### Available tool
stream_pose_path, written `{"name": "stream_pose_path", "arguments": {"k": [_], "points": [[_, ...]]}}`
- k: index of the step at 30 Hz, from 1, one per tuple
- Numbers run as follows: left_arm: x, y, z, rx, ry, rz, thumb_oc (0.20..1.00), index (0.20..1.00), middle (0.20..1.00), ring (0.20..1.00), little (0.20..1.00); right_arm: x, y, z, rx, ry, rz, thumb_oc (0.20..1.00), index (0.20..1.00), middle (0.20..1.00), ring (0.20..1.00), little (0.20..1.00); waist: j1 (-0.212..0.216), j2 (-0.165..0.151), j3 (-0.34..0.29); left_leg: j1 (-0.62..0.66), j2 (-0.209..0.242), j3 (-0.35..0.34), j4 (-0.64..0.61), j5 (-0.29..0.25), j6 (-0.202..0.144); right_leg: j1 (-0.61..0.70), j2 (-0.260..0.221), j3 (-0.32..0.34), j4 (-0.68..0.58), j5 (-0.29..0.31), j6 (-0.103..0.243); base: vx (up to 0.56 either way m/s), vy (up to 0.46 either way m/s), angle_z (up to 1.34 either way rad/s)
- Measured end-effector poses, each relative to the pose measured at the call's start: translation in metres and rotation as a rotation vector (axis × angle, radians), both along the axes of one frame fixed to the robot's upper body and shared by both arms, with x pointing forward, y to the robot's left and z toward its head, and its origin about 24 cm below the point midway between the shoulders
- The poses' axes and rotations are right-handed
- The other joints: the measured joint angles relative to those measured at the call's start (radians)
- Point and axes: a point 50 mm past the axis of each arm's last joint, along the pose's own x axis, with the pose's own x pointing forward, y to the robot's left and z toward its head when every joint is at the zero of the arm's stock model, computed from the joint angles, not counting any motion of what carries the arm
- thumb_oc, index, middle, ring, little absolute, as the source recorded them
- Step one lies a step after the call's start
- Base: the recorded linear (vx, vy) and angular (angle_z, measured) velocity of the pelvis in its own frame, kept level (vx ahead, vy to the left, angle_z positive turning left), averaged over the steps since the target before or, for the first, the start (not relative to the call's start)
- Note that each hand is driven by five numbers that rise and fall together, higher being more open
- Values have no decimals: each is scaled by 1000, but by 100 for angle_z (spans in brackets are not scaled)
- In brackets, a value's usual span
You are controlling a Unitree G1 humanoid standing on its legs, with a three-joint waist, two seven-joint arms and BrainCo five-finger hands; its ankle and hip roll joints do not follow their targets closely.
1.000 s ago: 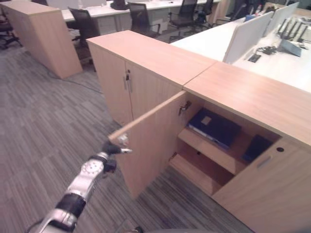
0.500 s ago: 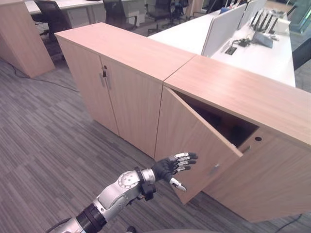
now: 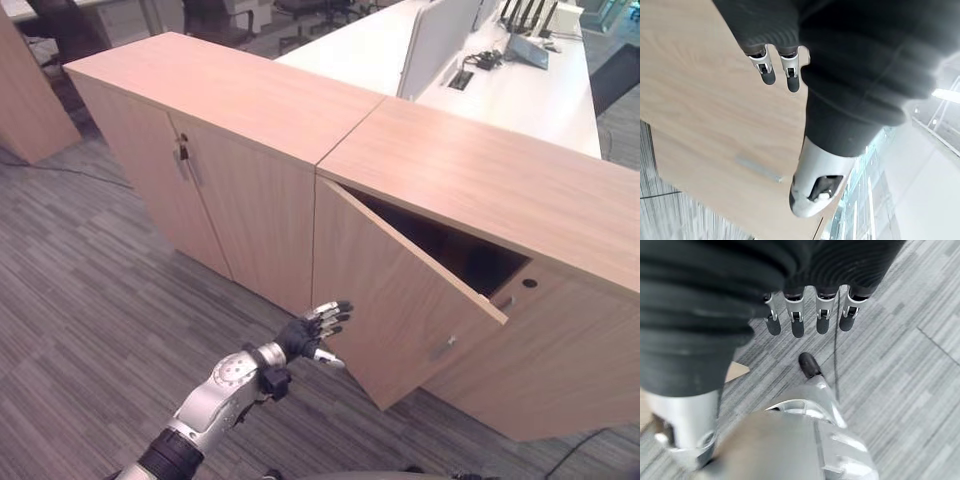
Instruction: Put the empty folder in the office cabinet
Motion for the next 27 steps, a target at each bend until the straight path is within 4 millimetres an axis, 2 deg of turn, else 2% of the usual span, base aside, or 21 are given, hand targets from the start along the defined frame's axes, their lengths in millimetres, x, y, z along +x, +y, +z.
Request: {"name": "stream_pose_path", "arguments": {"k": [2,6,9,12,13,14,16,18,19,20,21,22,23,25,26,27], "points": [[0,4,-2,10,7,21,1000,1000,1000,1000,1000,-1,-2,0,-2,3,-2,1000,1000,1000,1000,1000,-1,7,2,1,23,4,3,0,-14,-1,15,13,-1,-10,-6,65,-252,-23],[-20,19,-35,66,139,99,1000,1000,1000,1000,1000,-1,-2,0,-1,5,20,1000,1000,1000,1000,1000,-12,32,-20,14,89,52,20,-13,-51,-13,100,61,-20,-31,-31,79,-261,-38],[-38,25,-60,62,266,166,1000,1000,1000,1000,1000,1,-2,1,-6,2,45,1000,1000,1000,1000,1000,-23,52,-37,15,139,75,27,-13,-57,-36,157,103,-20,-49,-58,61,-190,-46],[-49,27,-71,43,330,217,1000,1000,1000,1000,1000,3,-1,1,-3,-12,41,1000,1000,1000,1000,1000,-29,64,-45,23,170,73,38,-14,-59,-40,193,128,-20,-61,-77,133,-303,-40],[-56,29,-87,9,407,300,1000,1000,1000,1000,1000,-1,-3,1,-10,-10,38,1000,1000,1000,1000,1000,-50,94,-67,30,215,86,54,-29,-80,-47,238,149,-20,-94,-88,135,-241,-51],[-63,33,-97,22,466,346,1000,1000,1000,1000,1000,-4,-1,0,-9,-1,49,1000,1000,1000,1000,1000,-51,95,-88,35,227,97,68,-32,-81,-54,251,166,-21,-108,-95,141,-235,-59],[-82,42,-112,42,565,416,1000,1000,1000,1000,1000,-5,2,-1,-3,-4,68,1000,1000,1000,1000,1000,-61,103,-103,50,273,110,132,-37,-74,-42,294,211,-24,-126,-109,132,-266,-85],[-107,57,-126,11,672,580,1000,1000,1000,1000,1000,-8,5,-2,2,1,81,1000,1000,1000,1000,1000,-57,98,-121,27,348,66,313,-36,-72,-28,347,266,-23,-157,-145,121,-288,-120],[-120,66,-133,9,729,685,1000,1000,1000,1000,1000,-9,6,-2,3,5,102,1000,1000,1000,1000,1000,-48,91,-119,-31,399,12,468,-18,-73,-14,368,310,-27,-169,-181,37,-121,-109],[-130,67,-139,20,771,726,1000,1000,1000,1000,1000,-10,2,-1,-9,7,113,1000,1000,1000,1000,1000,-41,82,-115,-90,399,-88,578,4,-70,-19,387,351,-26,-176,-209,65,-163,-101],[-131,66,-144,3,797,779,1000,1000,1000,1000,1000,-9,-2,0,-21,8,123,1000,1000,1000,1000,1000,-20,76,-113,-156,368,-192,674,-8,-71,-30,387,378,-27,-178,-221,53,-70,-69],[-128,65,-145,1,801,802,1000,1000,1000,1000,1000,-7,-3,0,-29,12,136,1000,1000,1000,1000,1000,-8,71,-102,-186,345,-232,698,-34,-78,-32,383,385,-27,-174,-229,69,-79,-52],[-128,65,-150,16,830,844,1000,1000,1000,1000,1000,-8,-6,1,-44,27,140,1000,1000,1000,1000,1000,-4,55,-76,-255,268,-316,662,-87,-72,-32,371,402,-27,-181,-236,-19,-15,-41],[-127,68,-152,26,828,894,1000,1000,1000,1000,1000,-5,-5,1,-46,22,150,1000,1000,1000,1000,1000,16,51,-50,-298,219,-326,575,-89,-71,-26,371,432,-25,-182,-254,-43,23,-43],[-129,71,-159,75,866,930,1000,1000,1000,1000,1000,0,-4,2,-51,9,155,1000,1000,1000,1000,1000,34,27,-37,-347,86,-417,485,-89,-69,-40,339,465,-21,-178,-247,34,27,-58],[-128,76,-160,106,875,953,1000,1000,1000,1000,1000,7,-3,3,-54,-6,158,1000,1000,1000,1000,1000,42,18,-17,-359,22,-439,424,-88,-68,-44,326,487,-25,-179,-234,60,36,-95]]}}
